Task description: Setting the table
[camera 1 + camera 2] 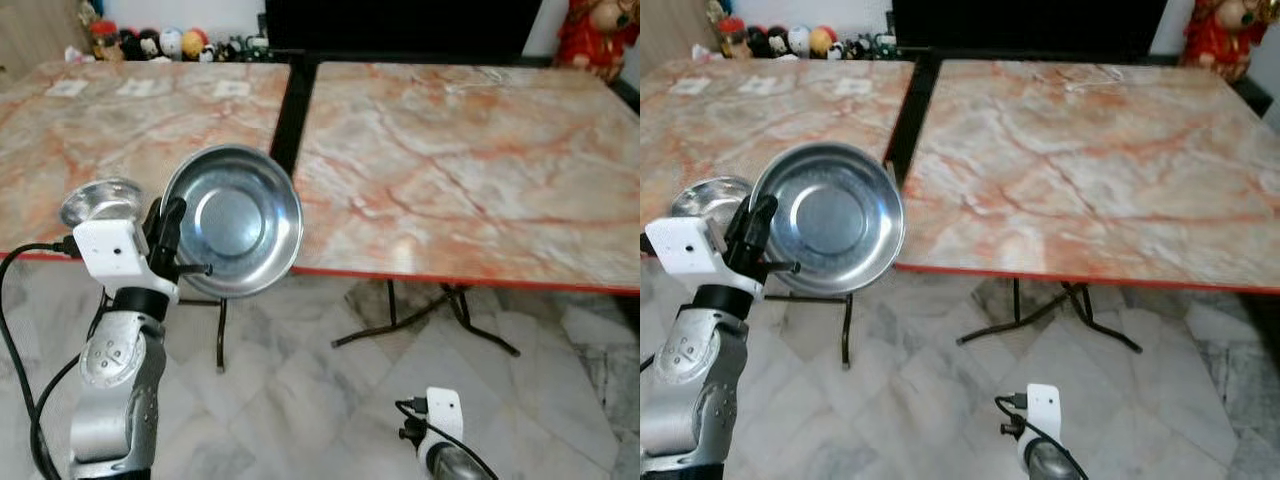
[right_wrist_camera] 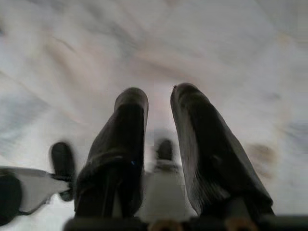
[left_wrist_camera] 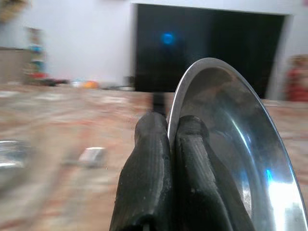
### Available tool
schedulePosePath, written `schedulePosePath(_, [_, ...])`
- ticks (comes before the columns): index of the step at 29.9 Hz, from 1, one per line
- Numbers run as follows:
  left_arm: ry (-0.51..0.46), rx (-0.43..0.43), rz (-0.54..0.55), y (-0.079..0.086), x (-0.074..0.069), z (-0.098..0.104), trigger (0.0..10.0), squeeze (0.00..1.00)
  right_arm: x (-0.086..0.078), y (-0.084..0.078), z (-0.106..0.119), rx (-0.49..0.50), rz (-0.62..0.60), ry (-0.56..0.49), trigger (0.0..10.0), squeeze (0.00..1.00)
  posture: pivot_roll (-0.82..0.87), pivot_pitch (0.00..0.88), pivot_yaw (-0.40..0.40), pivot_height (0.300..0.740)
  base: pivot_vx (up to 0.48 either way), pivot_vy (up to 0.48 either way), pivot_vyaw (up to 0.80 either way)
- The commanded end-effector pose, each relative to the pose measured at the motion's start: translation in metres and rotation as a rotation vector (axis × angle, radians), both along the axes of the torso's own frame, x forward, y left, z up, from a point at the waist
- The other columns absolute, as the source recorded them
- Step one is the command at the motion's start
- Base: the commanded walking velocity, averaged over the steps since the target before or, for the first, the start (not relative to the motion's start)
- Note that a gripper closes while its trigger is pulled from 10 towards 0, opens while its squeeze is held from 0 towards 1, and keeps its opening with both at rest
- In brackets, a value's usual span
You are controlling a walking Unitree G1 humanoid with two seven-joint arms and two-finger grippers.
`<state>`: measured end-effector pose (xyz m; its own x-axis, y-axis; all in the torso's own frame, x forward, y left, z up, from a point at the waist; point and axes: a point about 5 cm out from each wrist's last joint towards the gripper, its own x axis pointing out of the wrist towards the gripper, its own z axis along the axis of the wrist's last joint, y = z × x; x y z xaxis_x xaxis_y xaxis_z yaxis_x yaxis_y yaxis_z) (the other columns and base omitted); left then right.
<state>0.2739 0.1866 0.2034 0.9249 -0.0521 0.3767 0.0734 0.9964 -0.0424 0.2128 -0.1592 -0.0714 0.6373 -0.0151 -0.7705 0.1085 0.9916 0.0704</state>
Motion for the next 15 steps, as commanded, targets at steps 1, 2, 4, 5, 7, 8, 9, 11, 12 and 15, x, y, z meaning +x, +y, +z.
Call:
schedulePosePath(1, [-0.023, 0.018, 0.014, 0.004, -0.0002, 0.0059, 10.0, 0.0, 0.0021, 0.0008, 0.0011, 0.006, -0.014, -0.006, 10.0, 0.0, 0.04, 0.076, -0.005, 0.74, 0.0, -0.458, 0.0])
schedulePosePath(2, [-0.022, 0.022, 0.012, 0.004, -0.0004, 0.0056, 10.0, 0.0, 0.0015, 0.001, 0.0008, 0.005, -0.014, -0.004, 10.0, 0.0, 0.04, 0.071, -0.004, 0.74, 0.0, -0.458, 0.0])
schedulePosePath(4, [-0.018, 0.026, 0.009, 0.0042, -0.0008, 0.0047, 10.0, 0.0, 0.0007, 0.001, 0.0003, 0.006, -0.016, -0.003, 10.0, 0.0, 0.04, 0.07, -0.003, 0.74, 0.0, -0.458, 0.0])
schedulePosePath(5, [-0.016, 0.028, 0.009, 0.0042, -0.0012, 0.0043, 10.0, 0.0, 0.0002, 0.001, 0.0001, 0.007, -0.016, -0.002, 10.0, 0.0, 0.04, 0.069, -0.003, 0.74, 0.0, -0.458, 0.0])
schedulePosePath(7, [-0.007, 0.04, 0.006, 0.0048, -0.0019, 0.0021, 10.0, 0.0, -0.0017, 0.001, -0.0009, 0.007, -0.019, 0.001, 10.0, 0.0, 0.04, 0.071, -0.001, 0.74, 0.0, -0.458, 0.0])
schedulePosePath(8, [-0.006, 0.041, 0.005, 0.0048, -0.0025, 0.0019, 10.0, 0.0, -0.0023, 0.001, -0.0012, 0.007, -0.019, 0.001, 10.0, 0.0, 0.04, 0.071, -0.001, 0.74, 0.0, -0.458, 0.0])
schedulePosePath(9, [0.0, 0.052, 0.004, 0.0048, -0.0021, 0.0016, 10.0, 0.0, -0.0026, 0.0009, -0.0014, 0.007, -0.019, 0.002, 10.0, 0.0, 0.04, 0.074, -0.001, 0.74, 0.0, -0.458, 0.0])
schedulePosePath(11, [0.019, 0.069, -0.009, 0.0044, -0.0016, 0.0001, 10.0, 0.0, -0.0038, 0.0014, -0.0021, 0.007, -0.016, 0.004, 10.0, 0.0, 0.05, 0.075, -0.002, 0.74, 0.0, -0.369, 0.0])
schedulePosePath(12, [0.022, 0.07, -0.013, 0.0042, -0.0017, -0.0004, 10.0, 0.0, -0.0041, 0.0015, -0.0022, 0.007, -0.014, 0.004, 10.0, 0.0, 0.05, 0.075, -0.002, 0.74, 0.0, -0.281, 0.0])
schedulePosePath(15, [0.041, 0.066, -0.022, 0.0039, -0.0034, -0.0031, 10.0, 0.0, -0.007, -0.0002, -0.0036, 0.008, -0.016, 0.009, 10.0, 0.0, 0.04, 0.081, 0.001, 0.74, 0.0, 0.0, 0.0])
